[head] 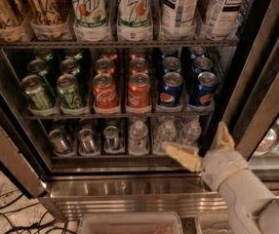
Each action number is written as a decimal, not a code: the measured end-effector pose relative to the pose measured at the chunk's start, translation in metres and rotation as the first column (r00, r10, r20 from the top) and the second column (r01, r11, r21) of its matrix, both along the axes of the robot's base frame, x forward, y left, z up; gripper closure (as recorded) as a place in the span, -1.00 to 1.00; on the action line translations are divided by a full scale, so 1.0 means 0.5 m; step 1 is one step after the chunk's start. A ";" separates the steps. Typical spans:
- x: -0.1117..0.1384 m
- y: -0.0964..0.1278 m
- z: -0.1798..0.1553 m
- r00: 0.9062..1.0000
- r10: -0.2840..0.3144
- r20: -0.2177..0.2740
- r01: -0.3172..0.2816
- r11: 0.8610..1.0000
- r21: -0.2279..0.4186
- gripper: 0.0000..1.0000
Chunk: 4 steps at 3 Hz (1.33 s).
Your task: Pick water bottle from bottom shelf of fridge
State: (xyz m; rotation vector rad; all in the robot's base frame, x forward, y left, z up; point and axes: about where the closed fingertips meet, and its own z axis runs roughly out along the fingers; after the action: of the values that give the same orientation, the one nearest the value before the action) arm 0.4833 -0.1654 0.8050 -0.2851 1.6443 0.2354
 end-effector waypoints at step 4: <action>0.004 0.067 -0.163 1.000 -0.004 0.003 0.004 0.999 0.041 -1.00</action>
Offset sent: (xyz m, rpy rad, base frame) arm -0.0125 0.0269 -0.0831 0.0593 0.0984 -0.0070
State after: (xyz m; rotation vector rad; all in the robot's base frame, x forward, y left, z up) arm 0.4851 -0.1321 0.7236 -0.2512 1.6345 0.2648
